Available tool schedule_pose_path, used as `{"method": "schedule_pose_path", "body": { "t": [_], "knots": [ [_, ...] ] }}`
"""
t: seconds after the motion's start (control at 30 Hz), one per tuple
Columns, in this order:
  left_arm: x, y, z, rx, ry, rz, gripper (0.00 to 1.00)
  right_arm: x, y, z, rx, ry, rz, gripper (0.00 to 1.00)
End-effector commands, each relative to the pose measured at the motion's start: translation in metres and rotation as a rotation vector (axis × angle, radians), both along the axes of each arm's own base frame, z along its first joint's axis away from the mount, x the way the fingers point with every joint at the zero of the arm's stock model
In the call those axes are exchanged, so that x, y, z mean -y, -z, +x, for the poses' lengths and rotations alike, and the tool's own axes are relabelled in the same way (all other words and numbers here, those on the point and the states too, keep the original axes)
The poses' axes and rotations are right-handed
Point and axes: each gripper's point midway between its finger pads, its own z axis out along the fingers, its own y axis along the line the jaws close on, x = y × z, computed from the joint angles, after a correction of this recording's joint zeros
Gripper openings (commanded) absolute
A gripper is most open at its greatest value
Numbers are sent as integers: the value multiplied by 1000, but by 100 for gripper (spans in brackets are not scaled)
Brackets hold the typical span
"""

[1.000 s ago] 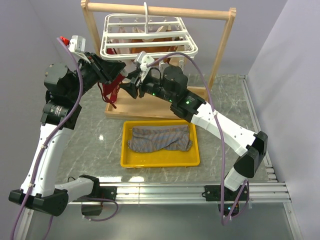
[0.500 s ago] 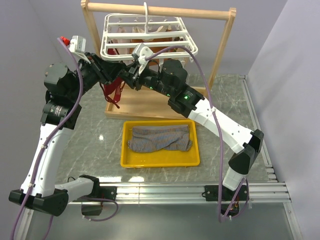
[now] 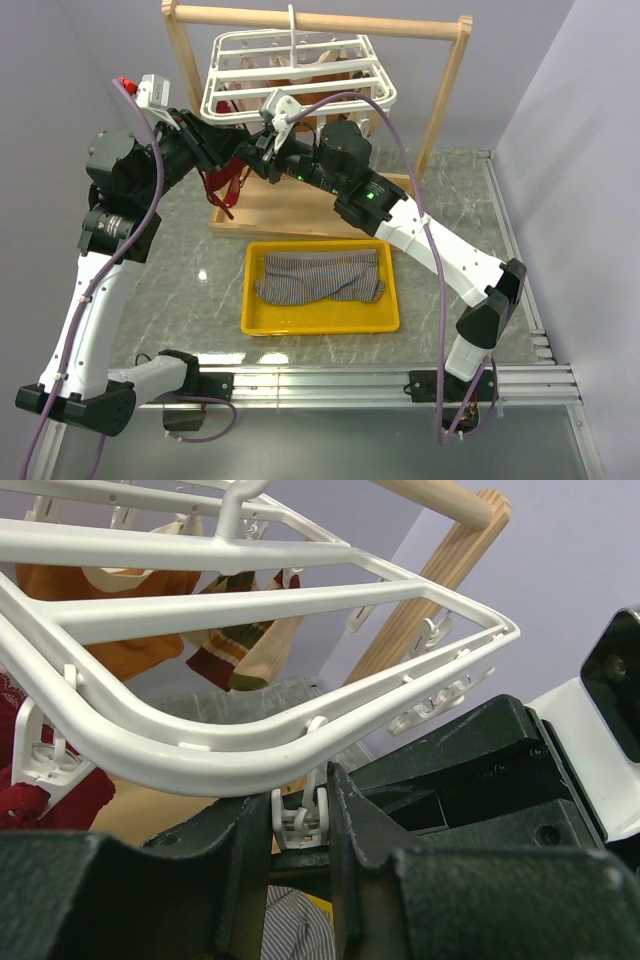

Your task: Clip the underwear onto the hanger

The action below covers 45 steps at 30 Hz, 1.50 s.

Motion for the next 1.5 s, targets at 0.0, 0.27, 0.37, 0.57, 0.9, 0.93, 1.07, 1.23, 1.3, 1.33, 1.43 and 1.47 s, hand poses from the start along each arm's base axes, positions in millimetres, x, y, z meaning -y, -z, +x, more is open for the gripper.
{"method": "schedule_pose_path", "body": {
  "t": [0.0,0.27,0.37,0.57,0.9,0.93,1.07,1.23,1.3,1.33,1.43,1.47],
  "knots": [
    [-9,-18,-12,54,-32,-2,30,10,-21,4,16,40,51,0],
    [-9,-19,-9,43,-28,-18,40,12,-17,3,14,41,41,0],
    [-10,-19,-9,41,-30,-26,40,12,-16,3,14,41,41,0],
    [-9,-18,-9,48,-22,-29,31,10,-15,1,16,27,39,0],
    [-5,-13,-4,38,2,-18,0,17,-10,-4,6,31,31,51],
    [-5,-13,-4,39,0,-17,0,20,-6,-5,2,36,26,55],
    [-6,-11,-4,40,0,-10,0,31,10,-18,-17,5,-5,59],
    [-5,-7,-2,37,-2,1,0,39,72,-49,-119,-120,-144,57],
    [-5,-7,-2,42,0,-1,0,41,98,-64,-169,-188,-194,57],
    [-5,-8,-2,40,4,-5,0,44,126,-71,-222,-208,-240,57],
    [-4,-9,-2,42,9,-9,0,47,176,-77,-298,-221,-318,57],
    [-3,-8,-2,40,11,-9,0,48,187,-74,-313,-207,-333,57]
  ]
}}
